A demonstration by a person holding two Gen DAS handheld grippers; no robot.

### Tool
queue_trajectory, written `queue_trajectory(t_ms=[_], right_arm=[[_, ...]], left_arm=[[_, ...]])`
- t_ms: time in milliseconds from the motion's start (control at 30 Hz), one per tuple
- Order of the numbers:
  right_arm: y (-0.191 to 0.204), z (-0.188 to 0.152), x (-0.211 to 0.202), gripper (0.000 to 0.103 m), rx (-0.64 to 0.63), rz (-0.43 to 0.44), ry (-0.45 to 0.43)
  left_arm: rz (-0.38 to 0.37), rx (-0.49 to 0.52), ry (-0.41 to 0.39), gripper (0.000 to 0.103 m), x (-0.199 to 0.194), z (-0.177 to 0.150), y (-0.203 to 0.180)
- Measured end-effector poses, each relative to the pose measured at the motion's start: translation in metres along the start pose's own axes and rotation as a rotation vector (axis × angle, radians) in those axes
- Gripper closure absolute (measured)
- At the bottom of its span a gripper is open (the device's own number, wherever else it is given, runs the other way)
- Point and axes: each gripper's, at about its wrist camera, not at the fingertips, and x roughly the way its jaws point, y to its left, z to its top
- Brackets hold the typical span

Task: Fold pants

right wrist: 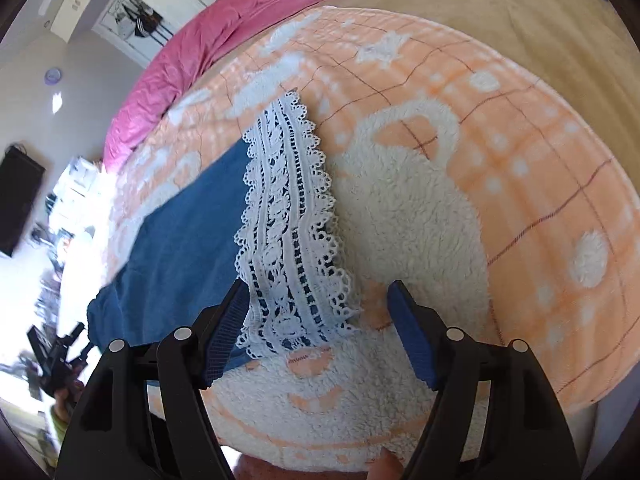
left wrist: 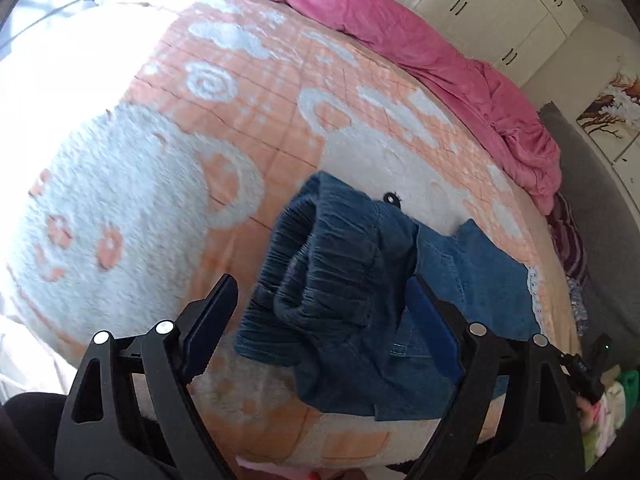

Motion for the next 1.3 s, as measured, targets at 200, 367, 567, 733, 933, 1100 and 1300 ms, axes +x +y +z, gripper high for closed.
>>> queue_trajectory(t_ms=[200,367,567,733,933,1100,1300], right_arm=[[0.006,-0.003,-0.001,0.075,-0.054,-0.061,-0.025],[0.004,-0.007,0.002,0.073,-0.088,-0.095,-0.005],[0.005,-0.008,0.002,0.064,-0.082,-0.101,0.001],[0.006,-0.004,-0.032,0.043,-0.076,-0.138,-0.162],[0.062,-0.009,-0.037,0.04,-0.325,-0.154,-0.265],[0.103,-0.019,-0.006,0.036,-0.459,-0.168,-0.211],[0.112,-0.032,0.029,0.027,-0.527,-0.244,-0.106]], left_arm=[[-0.018,-0.025,0.015,0.07,0.008,-0.005,0.006],[0.116,0.036,-0.017,0.063,-0.014,-0.01,0.009],[0.173,0.022,0.001,0.046,-0.006,-0.013,0.021],[0.184,0.06,-0.089,0.037,-0.053,-0.01,0.006],[0.14,0.181,-0.204,0.025,-0.085,-0.001,-0.038],[0.058,0.364,-0.138,0.024,-0.034,-0.007,-0.113],[0.061,0.551,0.019,0.024,0.061,-0.036,-0.168]])
